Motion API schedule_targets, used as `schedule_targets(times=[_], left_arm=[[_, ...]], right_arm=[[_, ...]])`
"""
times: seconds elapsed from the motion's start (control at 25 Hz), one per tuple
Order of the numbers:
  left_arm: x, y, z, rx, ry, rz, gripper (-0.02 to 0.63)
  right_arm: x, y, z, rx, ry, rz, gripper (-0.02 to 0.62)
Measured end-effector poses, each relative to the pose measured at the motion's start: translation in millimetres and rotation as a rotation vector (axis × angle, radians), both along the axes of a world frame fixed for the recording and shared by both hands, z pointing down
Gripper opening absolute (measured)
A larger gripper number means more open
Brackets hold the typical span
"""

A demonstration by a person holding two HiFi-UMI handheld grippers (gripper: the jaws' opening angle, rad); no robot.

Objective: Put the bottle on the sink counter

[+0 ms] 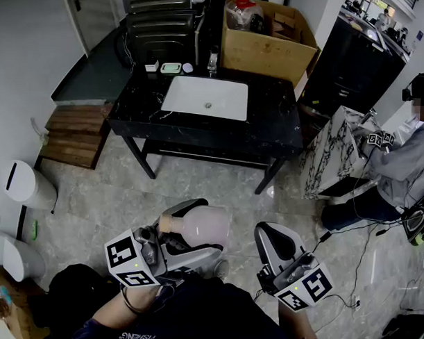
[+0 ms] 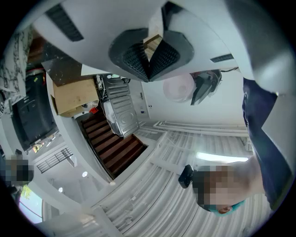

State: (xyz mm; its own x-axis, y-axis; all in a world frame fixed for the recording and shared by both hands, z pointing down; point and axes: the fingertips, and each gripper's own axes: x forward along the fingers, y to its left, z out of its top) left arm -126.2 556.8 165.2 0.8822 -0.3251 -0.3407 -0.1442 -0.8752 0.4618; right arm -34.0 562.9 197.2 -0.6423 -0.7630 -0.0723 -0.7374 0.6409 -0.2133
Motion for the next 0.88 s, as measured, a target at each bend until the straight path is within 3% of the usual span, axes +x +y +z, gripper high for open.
schedule_targets(times=[0.4,0.88], left_arm=[[5,2,3,0.002,-0.003,-0.004,0.388],[41,8,15,-0.008,-0.008,-0.048,0.388]], right_arm=[[5,2,3,-0.002,-0.008,-0.011,0.026],[38,9,12,-0.009,-0.016,-0.073,0.026]])
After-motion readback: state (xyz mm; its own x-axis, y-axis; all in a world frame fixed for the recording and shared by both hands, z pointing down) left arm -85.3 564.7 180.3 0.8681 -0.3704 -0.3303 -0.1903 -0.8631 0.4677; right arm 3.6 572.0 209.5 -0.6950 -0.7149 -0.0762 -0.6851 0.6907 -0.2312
